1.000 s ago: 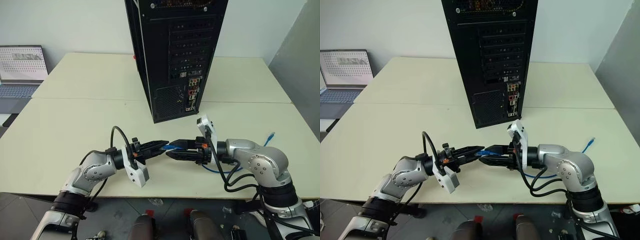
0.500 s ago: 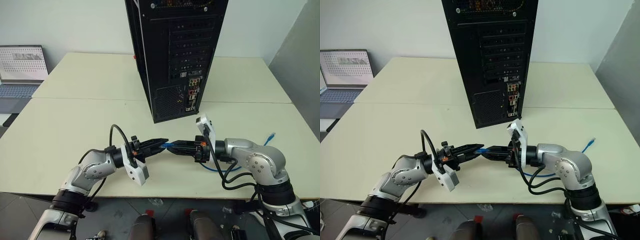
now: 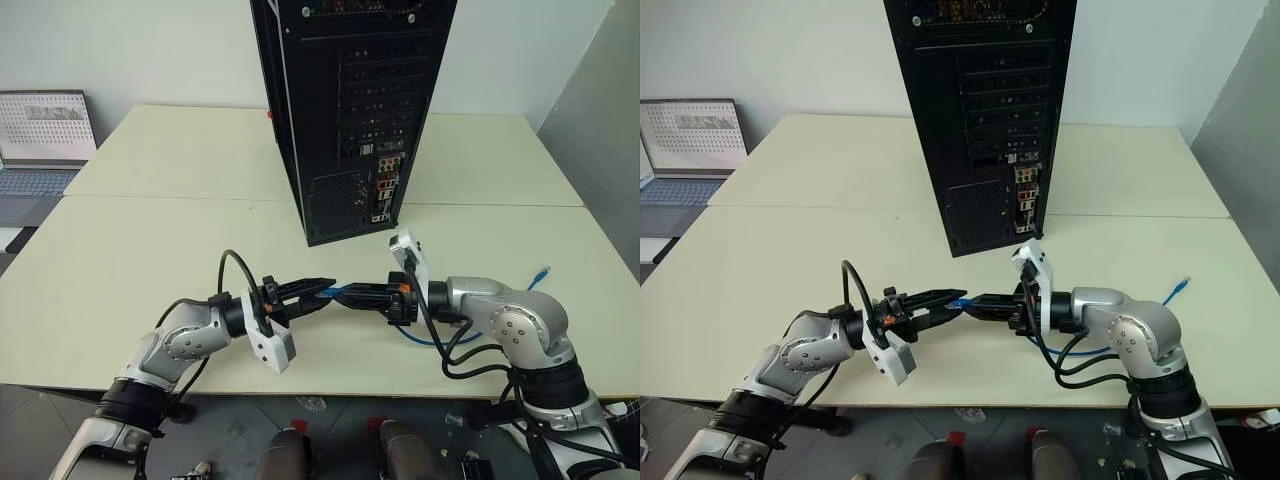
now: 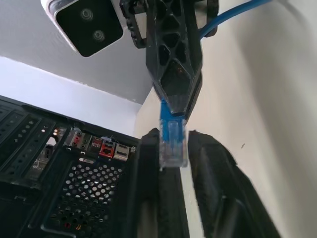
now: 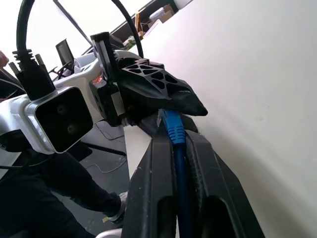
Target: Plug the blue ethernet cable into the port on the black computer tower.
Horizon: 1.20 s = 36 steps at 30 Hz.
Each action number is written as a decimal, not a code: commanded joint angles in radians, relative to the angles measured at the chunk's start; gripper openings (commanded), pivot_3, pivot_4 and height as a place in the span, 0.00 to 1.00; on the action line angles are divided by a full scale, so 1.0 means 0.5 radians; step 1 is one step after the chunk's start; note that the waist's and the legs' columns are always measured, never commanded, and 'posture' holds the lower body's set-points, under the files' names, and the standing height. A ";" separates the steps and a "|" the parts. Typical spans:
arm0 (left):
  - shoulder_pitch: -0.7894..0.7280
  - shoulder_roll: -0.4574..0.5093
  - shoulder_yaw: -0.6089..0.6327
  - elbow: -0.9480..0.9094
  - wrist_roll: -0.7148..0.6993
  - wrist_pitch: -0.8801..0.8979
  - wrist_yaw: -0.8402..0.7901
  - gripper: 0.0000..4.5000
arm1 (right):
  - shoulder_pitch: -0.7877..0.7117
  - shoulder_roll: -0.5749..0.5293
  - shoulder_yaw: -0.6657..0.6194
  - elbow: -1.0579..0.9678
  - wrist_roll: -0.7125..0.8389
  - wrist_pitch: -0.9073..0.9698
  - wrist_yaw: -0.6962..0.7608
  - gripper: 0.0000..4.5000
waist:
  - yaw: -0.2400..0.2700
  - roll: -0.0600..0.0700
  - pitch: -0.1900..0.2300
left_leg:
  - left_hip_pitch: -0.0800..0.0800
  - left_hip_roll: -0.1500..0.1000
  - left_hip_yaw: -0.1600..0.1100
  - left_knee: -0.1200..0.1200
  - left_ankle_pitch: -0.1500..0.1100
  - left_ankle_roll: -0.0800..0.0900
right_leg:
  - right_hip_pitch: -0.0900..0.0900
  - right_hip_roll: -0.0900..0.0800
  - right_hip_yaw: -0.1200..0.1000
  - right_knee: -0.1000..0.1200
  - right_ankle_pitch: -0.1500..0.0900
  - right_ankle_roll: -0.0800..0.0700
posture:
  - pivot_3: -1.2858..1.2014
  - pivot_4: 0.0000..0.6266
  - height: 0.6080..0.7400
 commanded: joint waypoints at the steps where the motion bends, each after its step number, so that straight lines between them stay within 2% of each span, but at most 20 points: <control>1: 0.018 0.044 -0.024 0.011 -0.149 0.098 -0.061 0.40 | -0.037 -0.011 -0.025 -0.036 0.023 -0.036 0.013 0.00 | -0.001 0.000 0.000 | 0.000 0.000 0.000 0.000 0.000 0.000 | 0.000 0.000 0.000 0.000 0.000 0.000 | 0.52 0.24 1.00; 5: 0.051 0.035 0.004 0.016 -0.296 0.274 -0.111 0.59 | -0.027 -0.028 -0.068 -0.057 0.015 -0.056 -0.017 0.00 | -0.001 0.000 0.000 | 0.000 0.000 0.000 0.000 0.000 0.000 | 0.000 0.000 0.000 0.000 0.000 0.000 | 0.52 0.24 1.00; 7: 0.085 0.014 0.013 -0.032 -0.442 0.509 -0.182 0.66 | 0.000 -0.052 -0.129 -0.091 -0.029 -0.117 -0.075 0.00 | -0.001 0.000 0.000 | 0.000 0.000 -0.001 0.000 0.000 0.000 | 0.000 0.000 0.000 0.000 0.000 0.000 | 0.52 0.24 1.00; 8: 0.099 -0.005 0.021 -0.075 -0.520 0.632 -0.206 0.73 | 0.011 -0.061 -0.154 -0.103 -0.054 -0.152 -0.107 0.00 | -0.001 0.000 0.000 | 0.000 0.000 -0.001 0.000 0.000 0.000 | 0.000 0.000 -0.001 0.000 0.000 0.000 | 0.52 0.24 1.00; 12: 0.099 -0.164 0.049 -0.402 -0.862 1.324 -0.217 0.91 | 0.032 -0.035 -0.262 -0.110 -0.256 -0.374 -0.354 0.00 | -0.001 0.000 0.000 | -0.002 -0.001 -0.003 0.001 0.000 0.000 | 0.000 -0.001 -0.002 0.000 0.000 0.000 | 0.52 0.24 1.00; 15: 0.031 -0.298 0.070 -0.615 -0.991 1.760 -0.151 0.92 | 0.030 -0.011 -0.264 -0.110 -0.459 -0.569 -0.534 0.00 | 0.000 0.000 0.000 | -0.003 -0.001 -0.004 0.002 0.000 0.000 | 0.000 -0.001 -0.003 0.000 0.000 0.000 | 0.52 0.24 1.00; 19: -0.109 -0.503 0.071 -0.794 -0.936 2.250 0.091 0.92 | -0.004 0.101 -0.212 -0.067 -0.778 -0.825 -0.858 0.00 | -0.001 0.000 0.000 | -0.002 -0.002 -0.004 0.002 0.000 0.000 | 0.000 0.000 -0.002 0.000 0.000 0.000 | 0.52 0.24 1.00; 22: -0.169 -0.604 0.058 -0.884 -0.904 2.486 0.185 0.92 | -0.031 0.217 -0.204 -0.018 -0.918 -0.937 -1.041 0.00 | -0.005 0.000 0.000 | -0.002 -0.002 -0.004 0.002 0.000 -0.001 | 0.000 0.001 -0.001 0.001 0.000 0.000 | 0.52 0.24 1.00; 27: -0.254 -0.754 0.046 -0.895 -0.774 2.645 0.366 0.92 | -0.101 0.424 -0.196 0.127 -1.054 -1.023 -1.254 0.00 | -0.002 0.000 0.000 | -0.001 -0.001 -0.004 0.001 0.001 -0.002 | 0.000 0.002 -0.001 0.001 0.000 0.000 | 0.52 0.24 1.00; 36: -0.267 -0.833 0.060 -0.900 -0.729 2.680 0.411 0.92 | -0.154 0.549 -0.180 0.290 -1.171 -1.059 -1.346 0.00 | 0.001 0.000 0.000 | -0.002 -0.002 -0.004 0.001 0.001 -0.002 | 0.000 0.000 -0.001 0.001 0.000 0.000 | 0.52 0.24 1.00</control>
